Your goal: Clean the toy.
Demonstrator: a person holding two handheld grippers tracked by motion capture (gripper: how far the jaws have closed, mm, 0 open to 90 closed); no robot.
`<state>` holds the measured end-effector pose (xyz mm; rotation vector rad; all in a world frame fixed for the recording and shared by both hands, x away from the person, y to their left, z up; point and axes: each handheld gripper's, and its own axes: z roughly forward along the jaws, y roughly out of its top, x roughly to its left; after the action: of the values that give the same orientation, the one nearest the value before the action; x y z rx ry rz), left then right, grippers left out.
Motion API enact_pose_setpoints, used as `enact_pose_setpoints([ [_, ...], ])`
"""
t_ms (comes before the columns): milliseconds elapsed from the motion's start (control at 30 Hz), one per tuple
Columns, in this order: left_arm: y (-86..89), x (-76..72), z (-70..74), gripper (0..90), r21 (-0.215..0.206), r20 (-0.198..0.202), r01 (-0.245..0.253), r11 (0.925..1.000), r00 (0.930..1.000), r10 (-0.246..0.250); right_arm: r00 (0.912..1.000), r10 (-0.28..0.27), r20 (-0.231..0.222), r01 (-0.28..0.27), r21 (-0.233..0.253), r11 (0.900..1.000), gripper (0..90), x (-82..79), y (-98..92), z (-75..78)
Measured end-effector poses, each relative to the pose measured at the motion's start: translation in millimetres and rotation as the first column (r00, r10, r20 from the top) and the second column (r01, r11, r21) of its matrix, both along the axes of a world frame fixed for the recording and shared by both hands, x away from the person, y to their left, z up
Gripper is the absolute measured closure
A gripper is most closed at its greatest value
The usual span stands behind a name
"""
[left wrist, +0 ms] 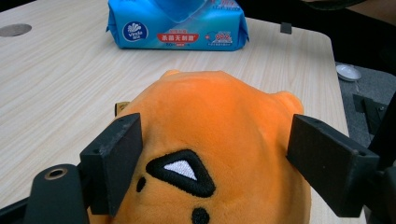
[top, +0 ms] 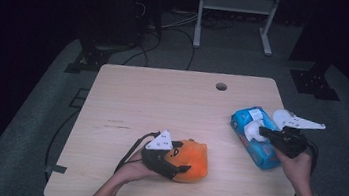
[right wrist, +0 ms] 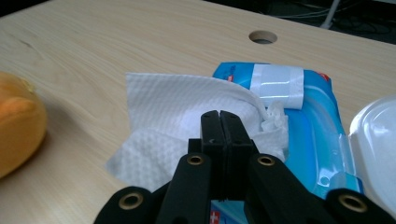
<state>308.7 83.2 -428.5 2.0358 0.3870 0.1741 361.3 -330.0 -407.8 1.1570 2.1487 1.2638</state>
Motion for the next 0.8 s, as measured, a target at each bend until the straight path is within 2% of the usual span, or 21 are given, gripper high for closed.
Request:
enact_pose_setpoints([
  [200,-0.1,0.1,-0.1,18.4,0.001,0.002,0.0,1.0,1.0,0.0,1.0,0.008,0.002,-0.008,0.031,0.999,89.0,-7.2,-3.1,5.3],
  [300,-0.3,0.1,-0.2,18.1,0.0,0.002,0.001,1.0,1.0,-0.001,0.9997,0.024,0.003,-0.024,0.094,0.995,89.1,-10.2,-6.7,7.5],
  [333,-0.4,0.2,-0.3,18.1,0.0,0.002,0.002,1.0,1.0,-0.002,0.9997,0.023,0.009,-0.024,0.1,0.995,89.1,-11.3,-6.6,9.4],
  [533,-0.6,0.0,-0.2,17.5,0.003,0.004,0.004,1.0,1.0,-0.004,0.9976,0.052,0.045,-0.056,0.096,0.994,89.1,-17.2,-1.1,25.3],
  [633,-0.6,-0.2,-0.1,17.4,0.004,0.006,0.006,1.0,1.0,-0.006,0.9971,0.06,0.048,-0.064,0.102,0.993,89.1,-19.0,0.1,28.5],
  [767,-0.7,0.0,0.1,16.8,0.006,0.009,0.009,0.9999,0.9999,-0.009,0.9937,0.095,0.06,-0.102,0.126,0.987,89.1,-26.7,6.6,37.7],
  [800,-0.5,0.0,0.3,16.7,0.004,0.01,0.008,1.0,0.9999,-0.008,0.9897,0.122,0.075,-0.131,0.135,0.982,89.1,-32.3,13.1,43.9],
])
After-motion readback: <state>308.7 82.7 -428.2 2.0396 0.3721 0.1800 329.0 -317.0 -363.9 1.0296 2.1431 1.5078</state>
